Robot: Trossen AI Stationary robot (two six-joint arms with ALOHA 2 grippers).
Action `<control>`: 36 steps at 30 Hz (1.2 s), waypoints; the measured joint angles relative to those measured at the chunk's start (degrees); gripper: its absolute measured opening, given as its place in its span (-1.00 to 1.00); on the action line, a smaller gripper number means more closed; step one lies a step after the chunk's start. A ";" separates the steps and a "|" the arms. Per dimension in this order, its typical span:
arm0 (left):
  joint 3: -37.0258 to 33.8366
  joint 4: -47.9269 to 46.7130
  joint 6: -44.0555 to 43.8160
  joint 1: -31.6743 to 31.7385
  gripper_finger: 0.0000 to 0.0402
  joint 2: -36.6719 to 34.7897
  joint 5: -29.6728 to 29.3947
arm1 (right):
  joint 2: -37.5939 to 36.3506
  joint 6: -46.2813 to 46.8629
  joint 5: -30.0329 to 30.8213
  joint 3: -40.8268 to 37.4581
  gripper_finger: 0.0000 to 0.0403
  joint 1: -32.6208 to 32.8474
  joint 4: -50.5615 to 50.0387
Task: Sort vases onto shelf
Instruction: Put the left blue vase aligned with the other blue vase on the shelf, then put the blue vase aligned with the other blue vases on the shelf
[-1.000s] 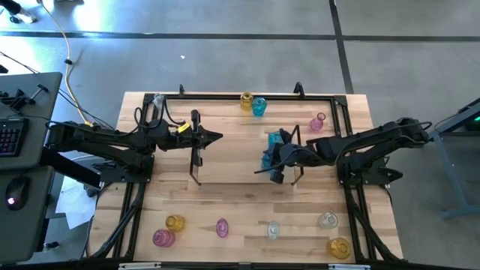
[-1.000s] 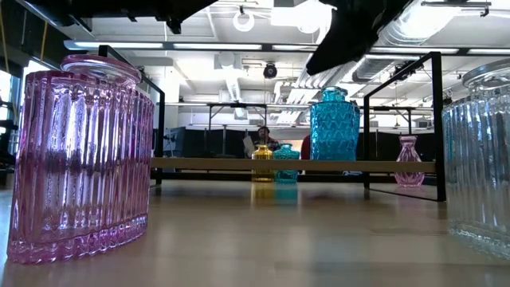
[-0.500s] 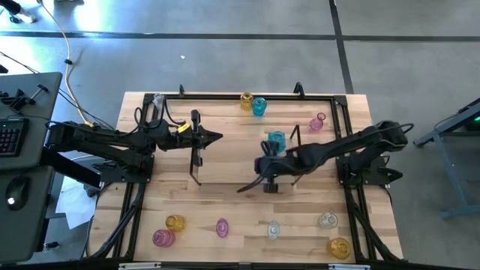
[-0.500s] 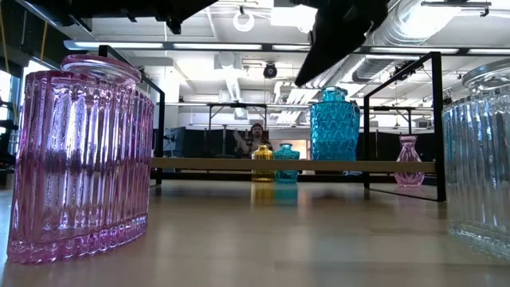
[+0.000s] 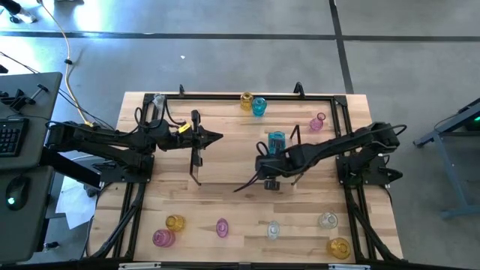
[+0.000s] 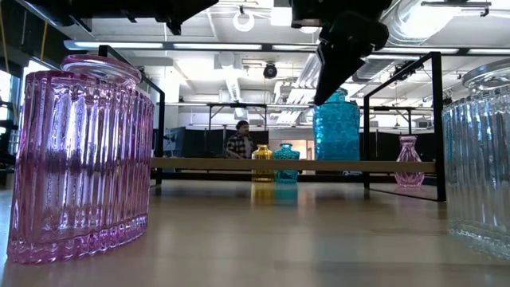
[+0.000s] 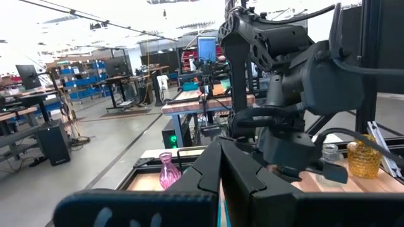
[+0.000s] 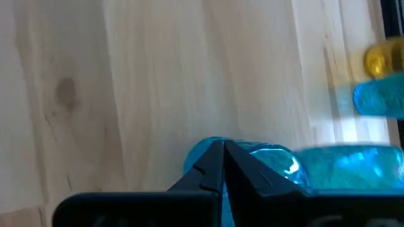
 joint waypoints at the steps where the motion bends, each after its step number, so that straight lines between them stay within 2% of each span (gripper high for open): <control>1: 0.00 0.00 0.00 0.00 -1.00 0.00 0.00 | 0.00 0.65 -0.03 0.00 -0.98 0.00 -0.80; 16: 0.00 -0.04 -0.11 0.00 -1.00 0.00 0.00 | -0.02 5.63 1.48 -0.02 -0.98 0.00 -5.14; 28: 0.00 -0.21 -0.11 -0.02 -1.00 0.00 0.00 | -0.06 3.49 1.62 1.92 -0.98 1.39 -7.07; 33: 0.00 -0.72 -0.09 -0.04 -1.00 0.52 0.00 | -0.84 2.00 4.99 7.49 -0.98 4.06 -13.76; 36: 0.04 0.20 0.17 0.02 -1.00 2.04 -0.02 | -3.80 2.38 9.94 8.44 -1.00 5.20 -17.34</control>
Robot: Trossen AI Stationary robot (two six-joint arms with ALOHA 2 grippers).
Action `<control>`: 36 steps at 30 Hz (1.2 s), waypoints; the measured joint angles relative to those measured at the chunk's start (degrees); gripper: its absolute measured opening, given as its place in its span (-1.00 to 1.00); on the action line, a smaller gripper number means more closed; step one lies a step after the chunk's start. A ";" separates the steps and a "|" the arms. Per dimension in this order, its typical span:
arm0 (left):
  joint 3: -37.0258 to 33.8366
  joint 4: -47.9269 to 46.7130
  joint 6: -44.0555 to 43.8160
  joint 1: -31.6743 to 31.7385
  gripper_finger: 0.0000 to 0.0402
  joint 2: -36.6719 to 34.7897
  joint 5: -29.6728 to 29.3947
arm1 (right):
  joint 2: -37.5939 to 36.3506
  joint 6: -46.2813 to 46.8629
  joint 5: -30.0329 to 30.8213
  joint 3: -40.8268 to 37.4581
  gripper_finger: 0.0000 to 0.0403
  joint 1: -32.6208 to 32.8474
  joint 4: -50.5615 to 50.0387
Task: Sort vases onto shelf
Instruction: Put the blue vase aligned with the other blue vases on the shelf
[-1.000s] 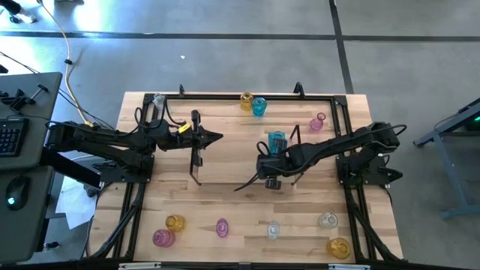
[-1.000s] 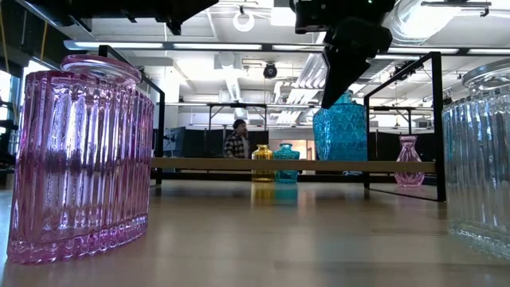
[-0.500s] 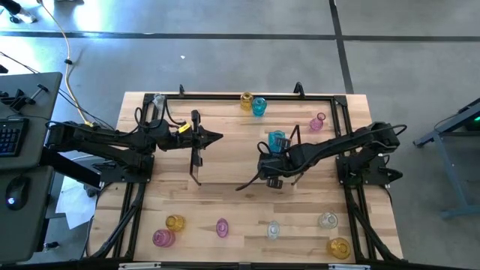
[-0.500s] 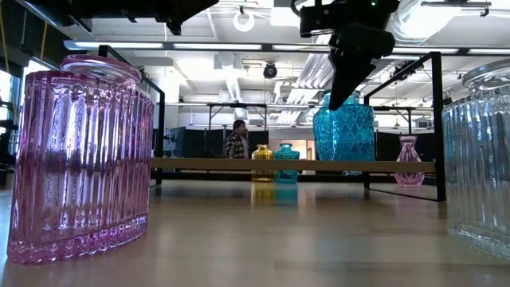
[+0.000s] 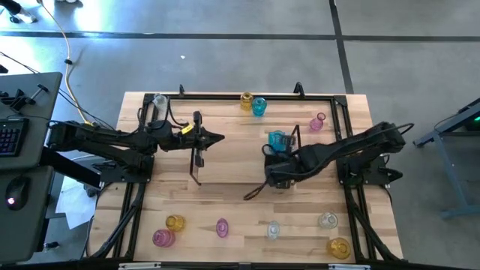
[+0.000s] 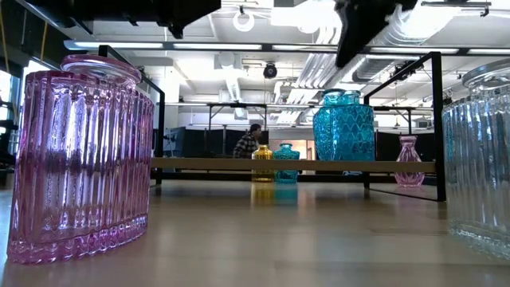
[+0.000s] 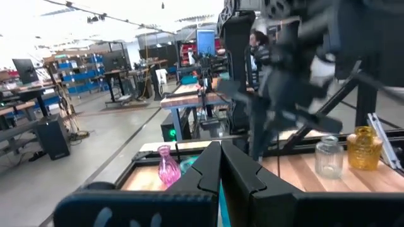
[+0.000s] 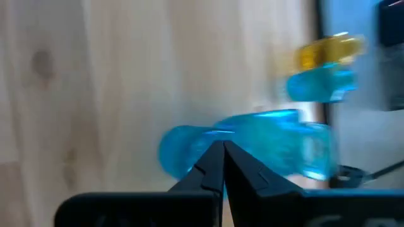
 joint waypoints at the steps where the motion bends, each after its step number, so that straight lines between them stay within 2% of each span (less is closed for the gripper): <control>1: 0.07 0.12 0.17 0.22 -1.00 0.65 -0.16 | -1.47 0.45 2.10 -0.50 -1.00 0.16 0.29; 4: 1.71 -0.08 -0.42 1.52 -1.00 3.76 -0.68 | -7.19 2.10 7.35 -4.15 -1.00 0.17 1.23; 8: 7.10 -3.70 -1.22 4.54 -1.00 9.49 -0.83 | -16.34 2.78 11.38 -11.54 -1.00 -0.26 7.90; 14: 19.30 -16.55 -2.28 11.22 -1.00 19.23 0.42 | -30.36 -3.80 12.11 -25.73 -1.00 -3.43 26.28; 20: 31.09 -27.22 -2.30 17.75 -1.00 28.98 3.28 | -40.07 -12.32 11.23 -36.60 -1.00 -7.43 43.22; 24: 38.33 -32.71 -2.22 21.03 -1.00 35.72 3.40 | -43.54 -15.59 8.21 -40.33 -1.00 -9.55 49.06; 28: 45.34 -35.55 -1.79 23.16 -0.96 42.15 3.47 | -44.63 -16.30 6.37 -41.40 -1.00 -10.96 50.49; 36: 55.91 -40.45 -1.61 25.24 -0.60 51.52 4.82 | -44.55 -16.93 6.24 -41.42 -1.00 -11.23 50.98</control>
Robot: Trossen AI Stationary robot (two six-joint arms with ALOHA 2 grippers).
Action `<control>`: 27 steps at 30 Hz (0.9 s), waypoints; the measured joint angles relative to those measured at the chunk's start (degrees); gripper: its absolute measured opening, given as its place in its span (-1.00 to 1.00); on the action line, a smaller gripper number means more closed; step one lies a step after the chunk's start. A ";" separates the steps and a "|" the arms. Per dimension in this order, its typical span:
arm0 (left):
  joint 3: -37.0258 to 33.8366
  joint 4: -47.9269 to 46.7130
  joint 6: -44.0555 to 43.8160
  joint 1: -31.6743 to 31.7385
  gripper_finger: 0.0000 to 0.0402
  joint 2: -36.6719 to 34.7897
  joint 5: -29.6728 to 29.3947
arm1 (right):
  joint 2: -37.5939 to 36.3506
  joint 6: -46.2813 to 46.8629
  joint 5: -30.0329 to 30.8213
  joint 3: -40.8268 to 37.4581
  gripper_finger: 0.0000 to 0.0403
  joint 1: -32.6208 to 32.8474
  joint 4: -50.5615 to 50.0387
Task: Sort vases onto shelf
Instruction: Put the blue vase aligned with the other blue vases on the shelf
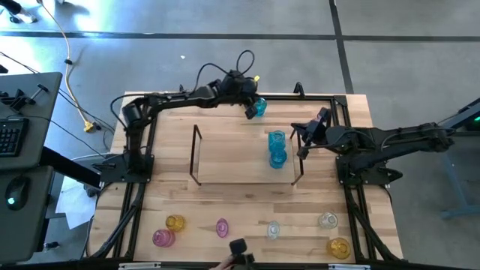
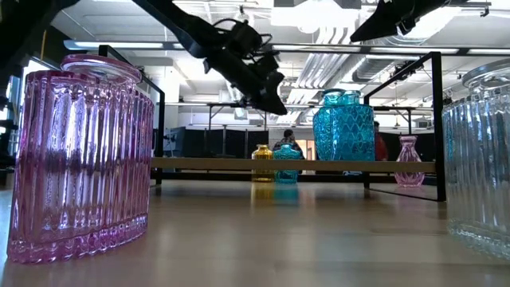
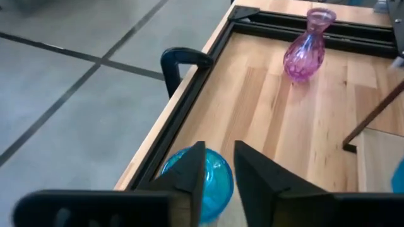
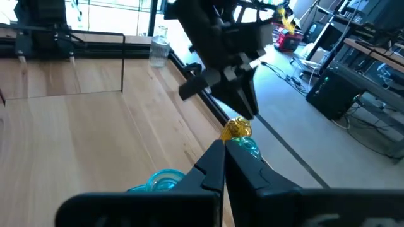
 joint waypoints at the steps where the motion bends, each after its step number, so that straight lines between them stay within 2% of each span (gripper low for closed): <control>1: 0.88 0.24 -0.02 0.04 -0.54 0.87 0.05 | 0.00 -0.29 -0.01 0.00 -1.00 0.00 0.00; 8: 3.91 -0.92 -1.26 0.82 -0.16 4.37 -0.43 | 0.02 -0.40 -0.23 0.00 -1.00 0.02 0.00; 14: 4.86 -1.89 -3.20 2.16 0.06 5.81 -0.13 | 0.02 -0.39 -0.56 0.00 -1.00 0.04 0.31; 18: 4.84 -2.86 -3.21 2.88 0.12 6.49 1.54 | 0.04 -0.40 -1.44 -0.02 -1.00 0.04 0.64; 27: 4.87 -2.14 -2.34 3.52 0.12 8.38 6.47 | 0.07 -0.85 -2.24 -0.02 -1.00 0.04 1.90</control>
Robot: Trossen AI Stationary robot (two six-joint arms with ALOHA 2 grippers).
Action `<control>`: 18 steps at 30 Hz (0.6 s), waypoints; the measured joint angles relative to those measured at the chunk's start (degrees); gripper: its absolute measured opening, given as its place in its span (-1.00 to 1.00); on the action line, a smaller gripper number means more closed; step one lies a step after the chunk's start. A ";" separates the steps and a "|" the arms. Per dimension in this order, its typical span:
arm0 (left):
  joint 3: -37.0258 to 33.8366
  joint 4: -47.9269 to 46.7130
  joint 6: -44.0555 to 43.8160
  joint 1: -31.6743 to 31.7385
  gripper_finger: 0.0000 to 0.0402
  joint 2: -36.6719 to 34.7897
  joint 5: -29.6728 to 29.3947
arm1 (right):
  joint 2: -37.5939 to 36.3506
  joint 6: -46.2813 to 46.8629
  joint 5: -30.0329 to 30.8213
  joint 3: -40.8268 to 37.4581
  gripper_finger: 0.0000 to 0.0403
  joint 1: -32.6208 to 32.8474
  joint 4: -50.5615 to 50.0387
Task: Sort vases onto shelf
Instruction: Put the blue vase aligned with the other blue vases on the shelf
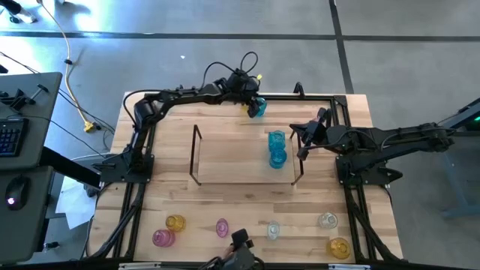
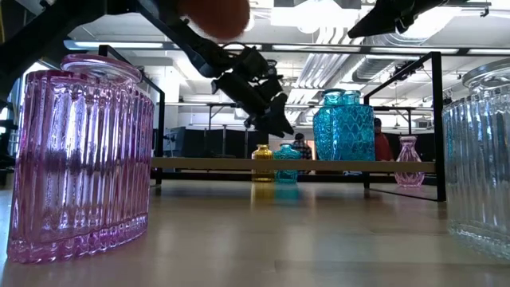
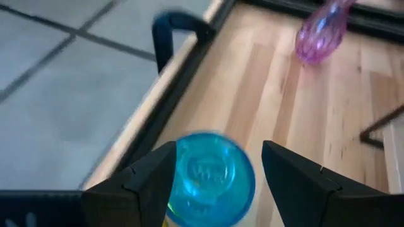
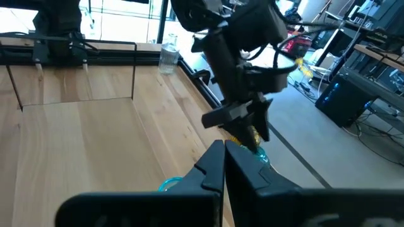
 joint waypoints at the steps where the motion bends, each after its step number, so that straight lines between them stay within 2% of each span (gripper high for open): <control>1: -0.03 -0.21 0.27 0.11 0.12 0.41 0.21 | 0.00 0.00 -0.01 0.00 -1.00 0.00 0.04; 18: -0.07 1.81 2.84 0.76 0.10 2.53 0.68 | 0.00 -0.44 -0.36 0.00 -1.00 0.00 0.24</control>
